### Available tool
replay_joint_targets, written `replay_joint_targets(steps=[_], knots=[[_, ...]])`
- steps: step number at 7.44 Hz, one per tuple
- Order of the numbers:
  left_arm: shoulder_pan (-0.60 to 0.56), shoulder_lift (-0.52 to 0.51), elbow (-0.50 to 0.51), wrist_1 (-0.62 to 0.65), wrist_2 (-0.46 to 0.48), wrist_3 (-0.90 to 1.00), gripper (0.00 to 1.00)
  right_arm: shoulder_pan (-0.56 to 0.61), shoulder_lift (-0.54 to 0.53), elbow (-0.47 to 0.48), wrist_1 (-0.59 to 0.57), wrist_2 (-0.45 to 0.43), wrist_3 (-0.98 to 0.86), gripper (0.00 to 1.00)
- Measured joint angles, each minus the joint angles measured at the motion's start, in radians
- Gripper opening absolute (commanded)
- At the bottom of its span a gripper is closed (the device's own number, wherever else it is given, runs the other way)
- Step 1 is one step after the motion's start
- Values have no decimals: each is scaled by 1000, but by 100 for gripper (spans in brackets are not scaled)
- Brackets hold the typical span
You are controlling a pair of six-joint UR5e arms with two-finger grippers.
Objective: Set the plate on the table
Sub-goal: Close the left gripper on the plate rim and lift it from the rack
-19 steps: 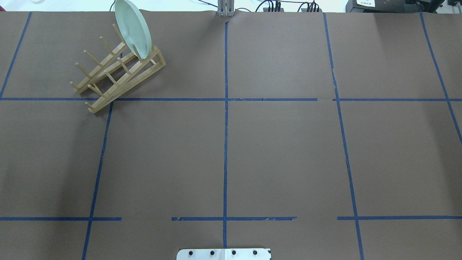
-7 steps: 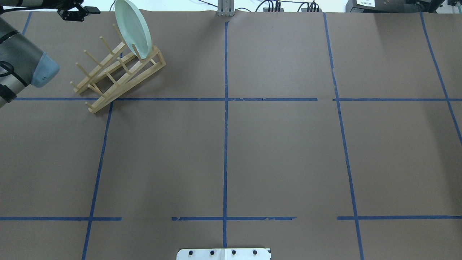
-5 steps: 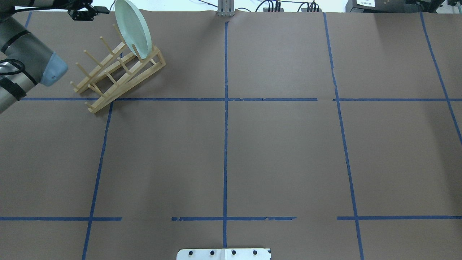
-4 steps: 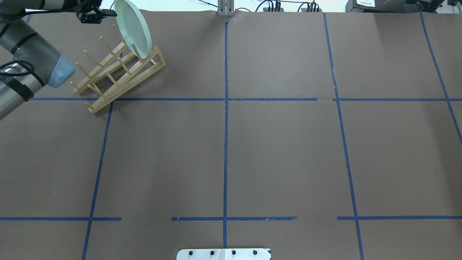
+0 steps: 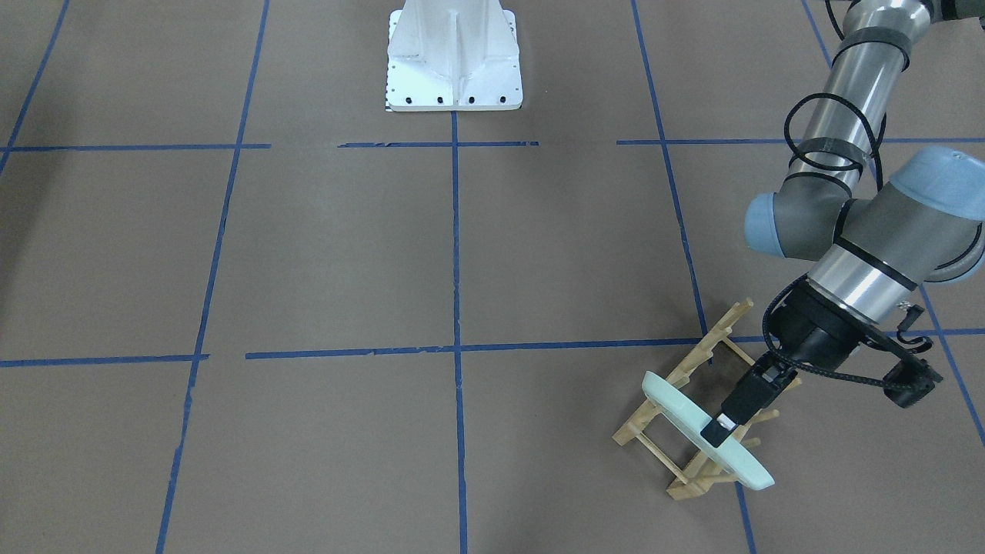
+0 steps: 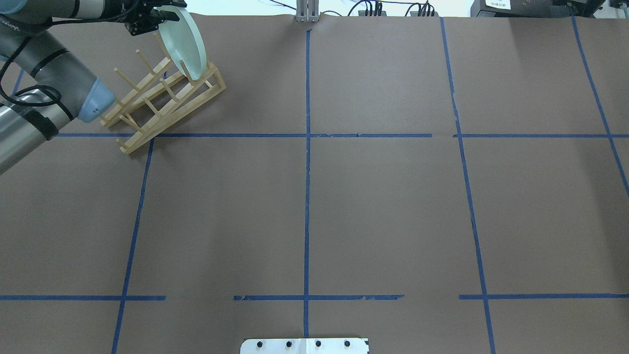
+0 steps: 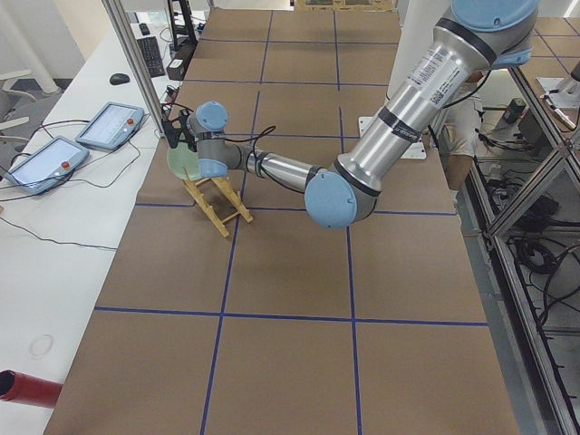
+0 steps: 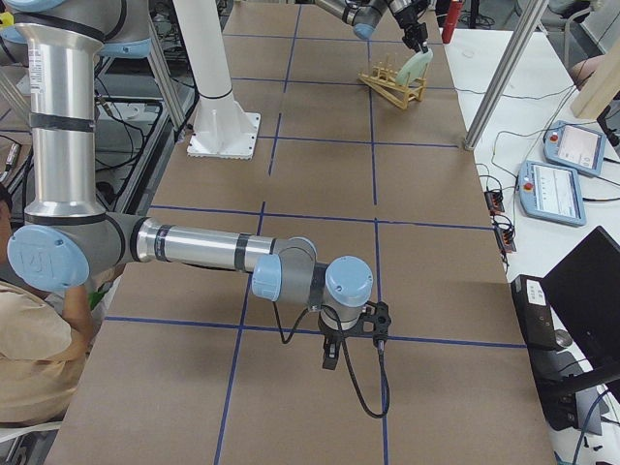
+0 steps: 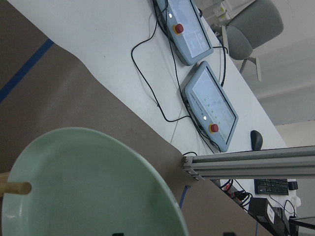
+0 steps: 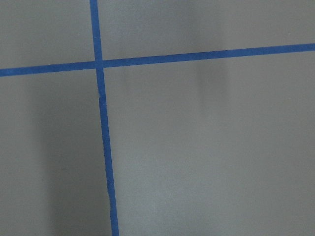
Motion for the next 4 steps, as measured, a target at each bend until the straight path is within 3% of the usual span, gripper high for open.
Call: replay_joint_targets(steps=[4], knots=[[-24,-3,-88,2,1,3,0,0,-1,0,0,0,0,100]])
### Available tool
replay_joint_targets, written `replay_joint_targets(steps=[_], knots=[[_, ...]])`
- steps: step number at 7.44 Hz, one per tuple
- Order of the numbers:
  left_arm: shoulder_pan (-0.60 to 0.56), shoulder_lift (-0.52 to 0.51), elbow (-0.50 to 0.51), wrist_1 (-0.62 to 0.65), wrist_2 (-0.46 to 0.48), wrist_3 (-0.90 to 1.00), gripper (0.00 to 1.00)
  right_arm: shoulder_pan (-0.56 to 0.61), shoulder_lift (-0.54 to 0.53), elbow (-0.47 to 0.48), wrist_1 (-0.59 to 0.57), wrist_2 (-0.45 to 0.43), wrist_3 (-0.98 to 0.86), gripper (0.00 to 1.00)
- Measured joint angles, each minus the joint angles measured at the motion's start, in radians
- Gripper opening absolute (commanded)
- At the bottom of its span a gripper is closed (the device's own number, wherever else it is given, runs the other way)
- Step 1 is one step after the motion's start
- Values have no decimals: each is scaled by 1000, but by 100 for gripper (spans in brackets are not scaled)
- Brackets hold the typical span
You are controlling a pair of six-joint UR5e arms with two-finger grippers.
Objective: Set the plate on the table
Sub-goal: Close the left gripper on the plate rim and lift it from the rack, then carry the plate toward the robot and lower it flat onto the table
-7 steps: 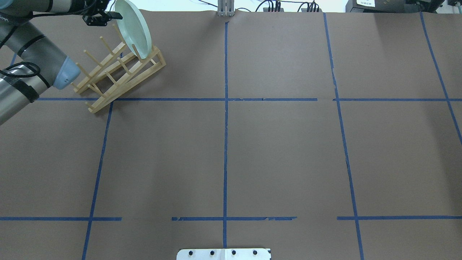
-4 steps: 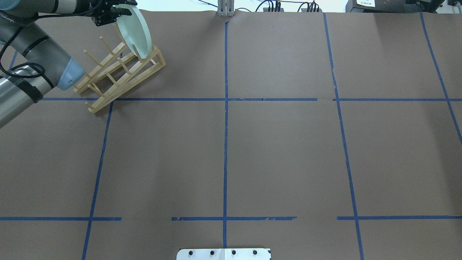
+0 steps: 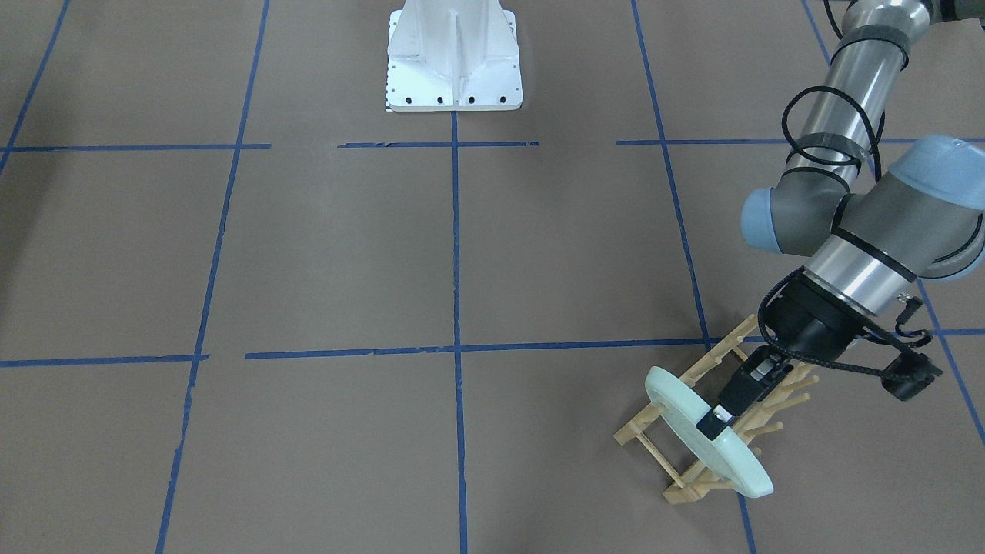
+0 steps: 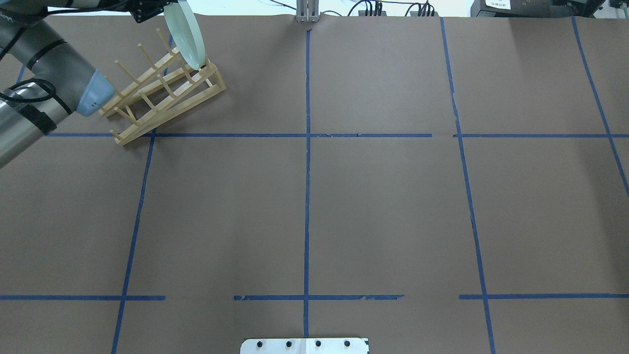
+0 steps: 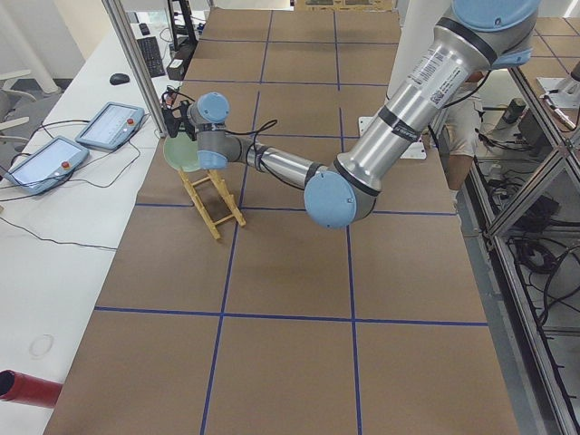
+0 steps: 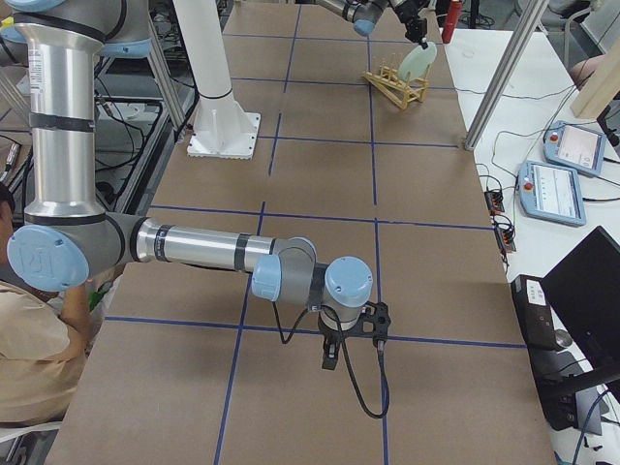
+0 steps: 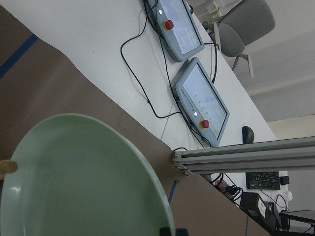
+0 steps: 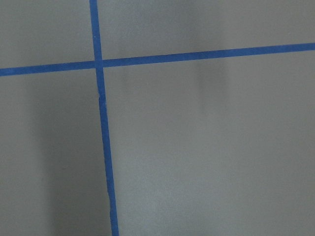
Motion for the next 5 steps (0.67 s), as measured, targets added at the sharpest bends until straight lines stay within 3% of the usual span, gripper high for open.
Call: replay_joint_targets(steps=[2,3,5], knots=[[-29,-2,-125,52,1,-11,0,0,1,0,0,0,0,100],[-27,-4,-224,166,2,-31,0,0,1,0,0,0,0,100],[39,-4,-443,514,11,-64,0,0,1,0,0,0,0,100]])
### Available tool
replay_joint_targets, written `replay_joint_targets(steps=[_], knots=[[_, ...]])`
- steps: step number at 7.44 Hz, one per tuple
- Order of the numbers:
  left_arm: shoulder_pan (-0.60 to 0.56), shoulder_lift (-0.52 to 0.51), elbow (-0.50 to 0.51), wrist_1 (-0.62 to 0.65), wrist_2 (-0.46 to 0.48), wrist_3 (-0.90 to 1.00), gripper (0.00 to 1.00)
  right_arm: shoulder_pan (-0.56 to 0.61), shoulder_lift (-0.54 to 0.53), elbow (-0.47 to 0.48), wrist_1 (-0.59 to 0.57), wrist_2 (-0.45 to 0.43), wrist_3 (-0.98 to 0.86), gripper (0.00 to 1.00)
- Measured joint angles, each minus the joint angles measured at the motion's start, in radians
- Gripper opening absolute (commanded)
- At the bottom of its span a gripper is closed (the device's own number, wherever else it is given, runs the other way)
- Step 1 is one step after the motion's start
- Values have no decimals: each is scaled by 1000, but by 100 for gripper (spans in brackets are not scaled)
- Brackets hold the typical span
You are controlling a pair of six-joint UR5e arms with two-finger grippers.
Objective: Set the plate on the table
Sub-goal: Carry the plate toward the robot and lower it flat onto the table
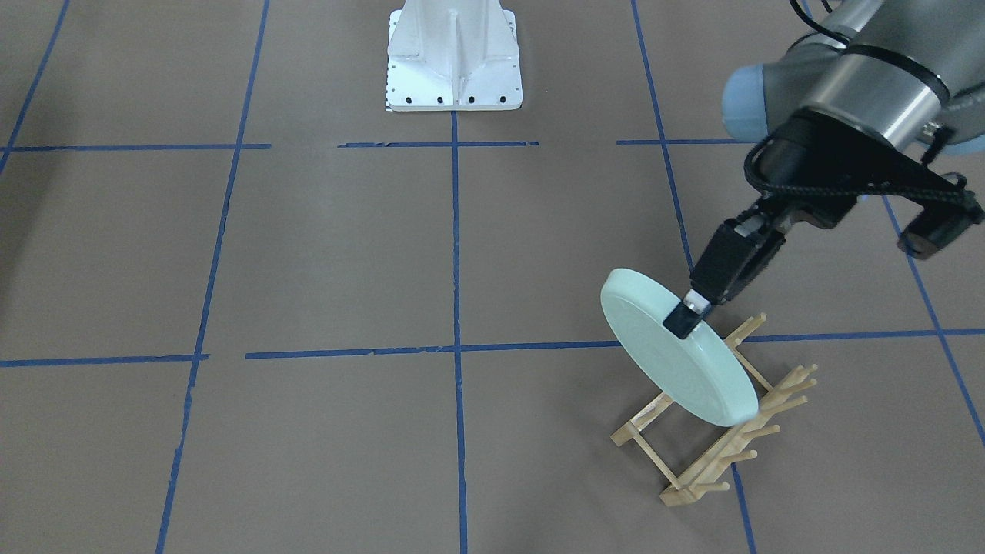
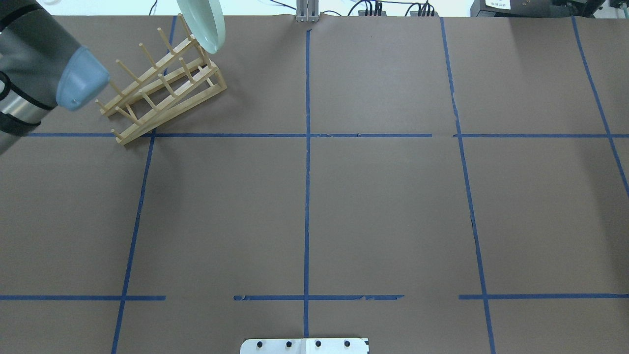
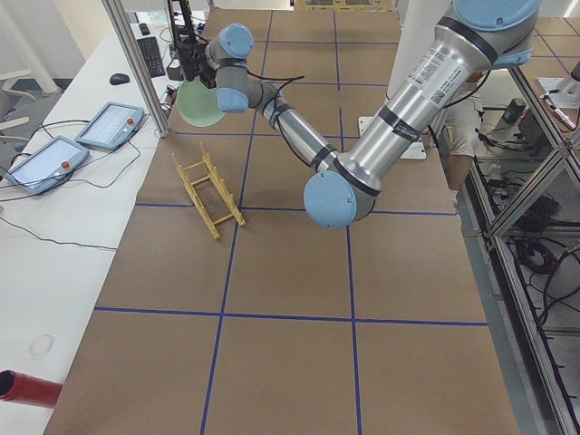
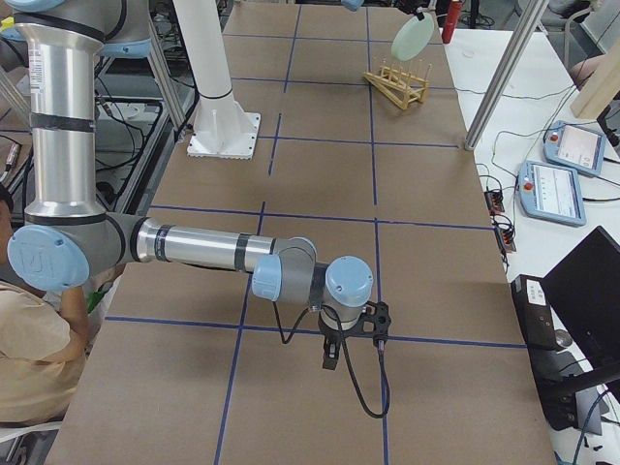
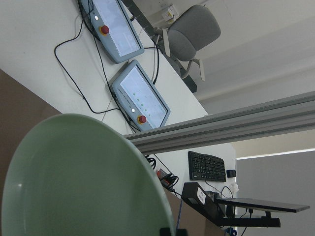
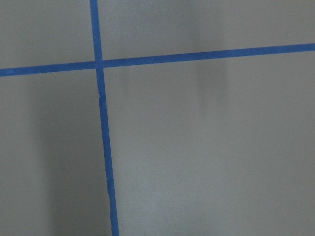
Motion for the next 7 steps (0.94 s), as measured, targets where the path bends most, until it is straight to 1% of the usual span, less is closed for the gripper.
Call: replay_joint_targets(steps=[1,2,3,4,5,6,7], knots=[[80,-16,-57,186,34,2,0,0,0,0,0,0,0,100],[176,-46,-75,358,103,15,0,0,0,0,0,0,0,100],[267,-77,-73,514,177,45,0,0,0,0,0,0,0,100],[335,-118,-51,668,230,105,0,0,0,0,0,0,0,100],[378,-177,6,822,255,186,0,0,0,0,0,0,0,100],[403,-242,94,940,264,259,0,0,0,0,0,0,0,100],[425,-297,193,1031,265,314,0,0,0,0,0,0,0,100]])
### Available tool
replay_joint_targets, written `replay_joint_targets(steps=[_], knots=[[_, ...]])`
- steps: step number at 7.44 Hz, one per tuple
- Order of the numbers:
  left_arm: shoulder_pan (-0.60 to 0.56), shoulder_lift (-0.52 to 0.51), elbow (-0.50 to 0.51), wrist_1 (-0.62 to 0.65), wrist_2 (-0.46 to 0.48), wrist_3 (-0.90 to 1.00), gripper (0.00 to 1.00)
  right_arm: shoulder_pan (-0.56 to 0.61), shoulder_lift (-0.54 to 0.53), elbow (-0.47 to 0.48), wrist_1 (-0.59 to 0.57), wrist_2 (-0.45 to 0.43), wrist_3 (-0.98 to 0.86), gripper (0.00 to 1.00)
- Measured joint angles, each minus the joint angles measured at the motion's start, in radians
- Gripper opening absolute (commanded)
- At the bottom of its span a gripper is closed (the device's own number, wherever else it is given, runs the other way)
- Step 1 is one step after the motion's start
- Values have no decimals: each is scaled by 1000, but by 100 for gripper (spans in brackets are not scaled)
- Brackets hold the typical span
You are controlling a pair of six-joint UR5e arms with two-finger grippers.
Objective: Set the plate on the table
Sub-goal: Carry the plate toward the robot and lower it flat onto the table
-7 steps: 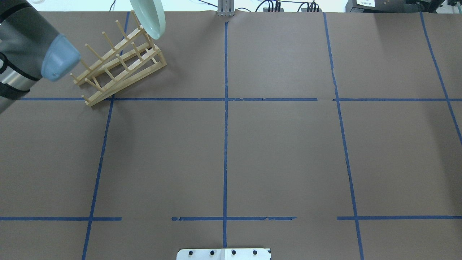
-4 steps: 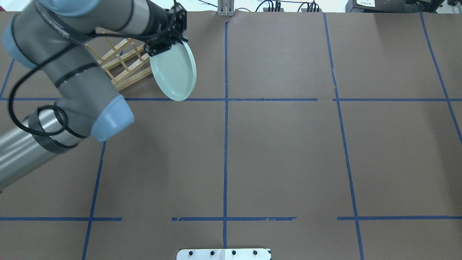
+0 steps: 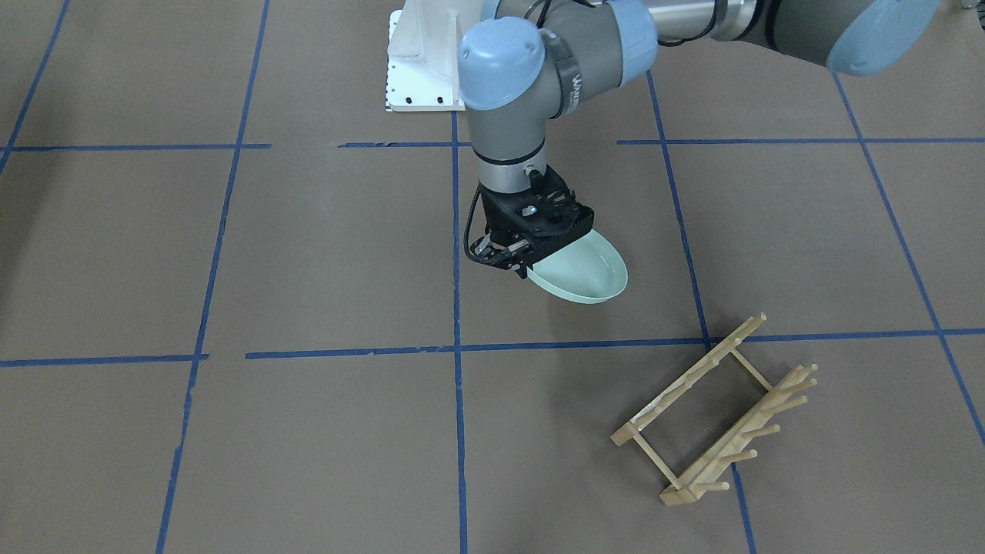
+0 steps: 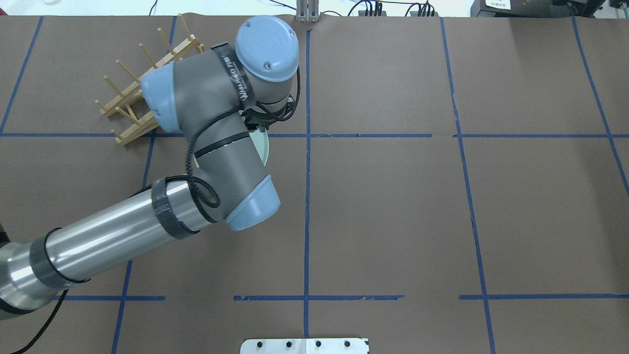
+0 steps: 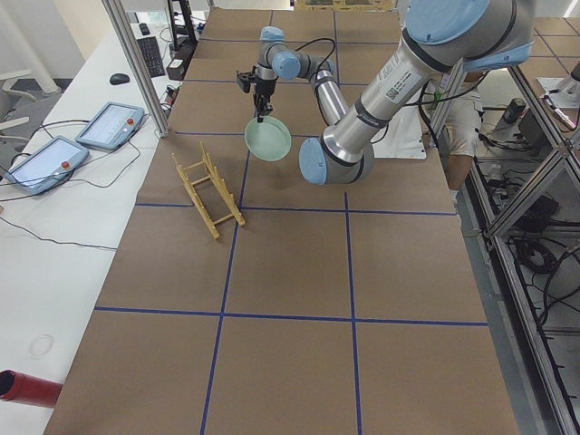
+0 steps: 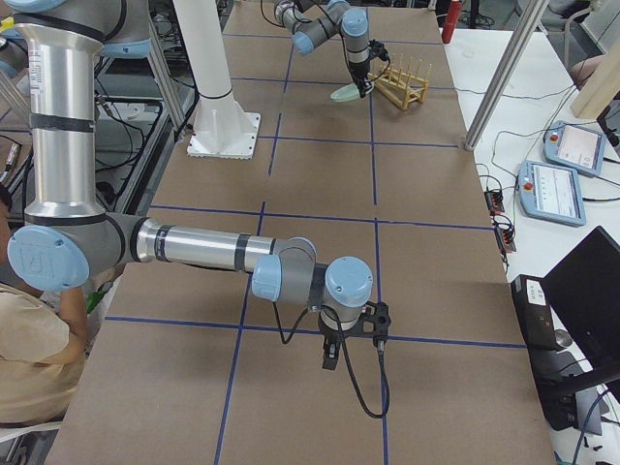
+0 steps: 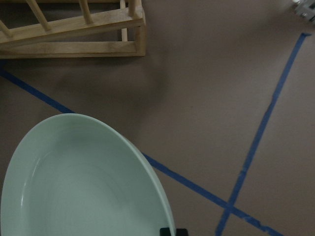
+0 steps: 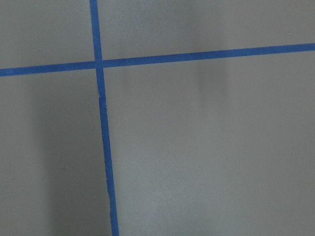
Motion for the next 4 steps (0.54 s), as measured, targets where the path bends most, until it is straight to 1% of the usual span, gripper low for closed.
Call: replay_joint_targets(steps=[1,2,4], knots=[[24,-33,67,74,-1,34,0,0,0,0,0,0,0,100],[49,-45,101,118,-8,49,0,0,0,0,0,0,0,100],[104,-23,123,149,-28,57,1,0,0,0,0,0,0,100]])
